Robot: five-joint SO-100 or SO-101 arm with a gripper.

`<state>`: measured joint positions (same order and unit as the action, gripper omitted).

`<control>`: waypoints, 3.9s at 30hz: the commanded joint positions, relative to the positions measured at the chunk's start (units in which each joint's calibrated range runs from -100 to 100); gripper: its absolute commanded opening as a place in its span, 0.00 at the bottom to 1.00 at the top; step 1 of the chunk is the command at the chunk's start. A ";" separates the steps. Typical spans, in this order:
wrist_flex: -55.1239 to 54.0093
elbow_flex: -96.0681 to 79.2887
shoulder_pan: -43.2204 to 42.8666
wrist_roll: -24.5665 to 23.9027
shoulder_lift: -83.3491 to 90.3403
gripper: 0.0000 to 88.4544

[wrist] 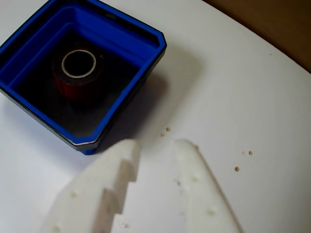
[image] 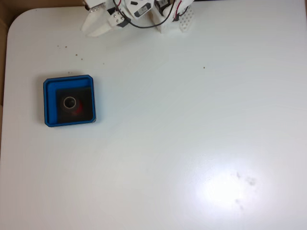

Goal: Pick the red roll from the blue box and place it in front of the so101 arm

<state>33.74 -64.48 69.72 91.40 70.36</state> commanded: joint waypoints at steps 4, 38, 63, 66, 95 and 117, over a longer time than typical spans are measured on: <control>-1.07 19.74 -3.13 0.10 -20.70 0.01; 32.43 91.62 -6.85 -0.51 -91.18 0.01; 22.11 91.80 -7.63 0.01 -98.79 0.21; 22.11 91.80 -8.02 0.01 -98.79 0.21; 22.77 91.80 -12.81 -0.51 -102.55 0.22; 22.03 91.80 -12.51 0.10 -106.82 0.23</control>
<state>56.65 23.86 57.45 91.32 -37.00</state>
